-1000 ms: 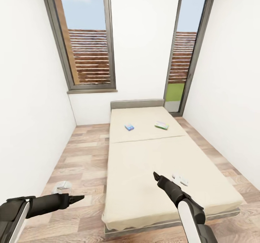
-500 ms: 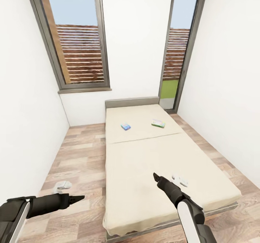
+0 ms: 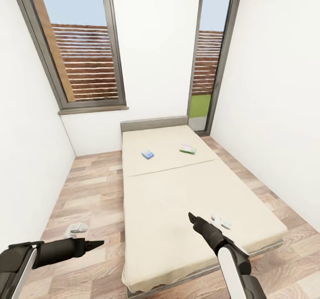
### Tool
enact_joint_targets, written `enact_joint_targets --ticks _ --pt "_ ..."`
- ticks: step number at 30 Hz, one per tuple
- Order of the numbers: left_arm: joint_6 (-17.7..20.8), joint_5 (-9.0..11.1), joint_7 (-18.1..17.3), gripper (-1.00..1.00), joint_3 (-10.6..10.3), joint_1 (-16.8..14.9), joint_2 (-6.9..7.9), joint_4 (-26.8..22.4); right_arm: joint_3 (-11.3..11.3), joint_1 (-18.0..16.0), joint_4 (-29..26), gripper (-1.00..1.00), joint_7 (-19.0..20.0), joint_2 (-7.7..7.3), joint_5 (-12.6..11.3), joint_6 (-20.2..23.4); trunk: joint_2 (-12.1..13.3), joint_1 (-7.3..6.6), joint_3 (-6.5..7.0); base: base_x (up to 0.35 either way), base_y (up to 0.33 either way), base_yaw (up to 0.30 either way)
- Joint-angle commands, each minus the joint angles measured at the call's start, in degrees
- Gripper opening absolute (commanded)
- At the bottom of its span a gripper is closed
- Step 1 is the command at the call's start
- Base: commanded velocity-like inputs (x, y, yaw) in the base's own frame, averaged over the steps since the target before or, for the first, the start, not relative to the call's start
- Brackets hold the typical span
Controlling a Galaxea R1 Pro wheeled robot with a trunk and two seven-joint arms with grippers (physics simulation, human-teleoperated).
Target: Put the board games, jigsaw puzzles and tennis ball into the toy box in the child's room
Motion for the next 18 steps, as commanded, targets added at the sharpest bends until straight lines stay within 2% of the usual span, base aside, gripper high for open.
enact_joint_targets --ticks 1,10,18 --pt "0.43 -0.04 -0.25 1.0 0.06 -0.06 0.01 -0.02 -0.05 -0.07 -0.01 1.0 -0.44 0.05 -0.61 0.24 -0.13 0.05 -0.21 0.156 0.184 -0.14" --pt "0.43 -0.07 -0.2 1.0 0.06 -0.06 -0.01 0.02 -0.15 -0.14 0.33 1.0 -0.47 -0.03 -0.53 0.2 -0.13 0.05 -0.9 0.148 0.249 -0.133" --pt "0.43 -0.16 -0.19 1.0 0.01 -0.06 0.02 0.05 -0.2 -0.14 0.56 1.0 -0.62 -0.11 -0.5 -1.2 -0.13 0.05 -1.05 0.166 0.222 -0.03"
